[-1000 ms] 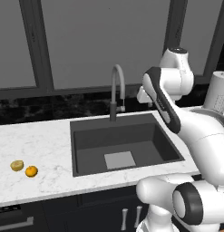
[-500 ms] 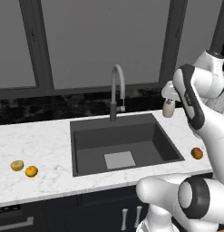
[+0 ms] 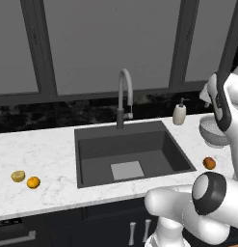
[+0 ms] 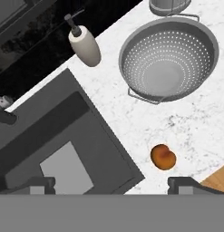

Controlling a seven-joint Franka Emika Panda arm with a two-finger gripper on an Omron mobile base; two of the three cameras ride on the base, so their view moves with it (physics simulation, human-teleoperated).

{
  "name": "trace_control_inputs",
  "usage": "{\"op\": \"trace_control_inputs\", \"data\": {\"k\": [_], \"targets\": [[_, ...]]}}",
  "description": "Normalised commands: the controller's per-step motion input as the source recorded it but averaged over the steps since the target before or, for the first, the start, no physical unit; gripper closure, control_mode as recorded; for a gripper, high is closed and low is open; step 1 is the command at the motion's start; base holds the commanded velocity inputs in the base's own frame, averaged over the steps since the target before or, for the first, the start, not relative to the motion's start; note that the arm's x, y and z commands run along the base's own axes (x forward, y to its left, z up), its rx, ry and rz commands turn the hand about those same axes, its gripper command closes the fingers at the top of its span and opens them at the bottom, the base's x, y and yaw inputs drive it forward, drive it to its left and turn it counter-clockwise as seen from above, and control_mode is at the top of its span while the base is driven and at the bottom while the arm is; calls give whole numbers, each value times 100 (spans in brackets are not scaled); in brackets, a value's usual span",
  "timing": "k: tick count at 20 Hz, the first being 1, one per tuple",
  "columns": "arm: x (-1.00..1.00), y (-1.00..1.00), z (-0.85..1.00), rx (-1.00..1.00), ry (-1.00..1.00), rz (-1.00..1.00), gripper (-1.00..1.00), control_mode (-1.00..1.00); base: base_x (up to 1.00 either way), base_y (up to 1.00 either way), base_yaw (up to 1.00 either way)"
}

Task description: Put the colander in the sink, put the kiwi, tangerine, peach in the colander, and turn on the sink faucet and pour water over the colander.

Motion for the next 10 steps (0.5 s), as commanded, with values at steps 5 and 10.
{"op": "trace_control_inputs", "data": {"k": [5,10], "targets": [[-5,-100,-21,1,0,-31,-100,-100,0,0,0],[-17,-96,-35,5,0,-22,-100,-100,0,0,0]]}}
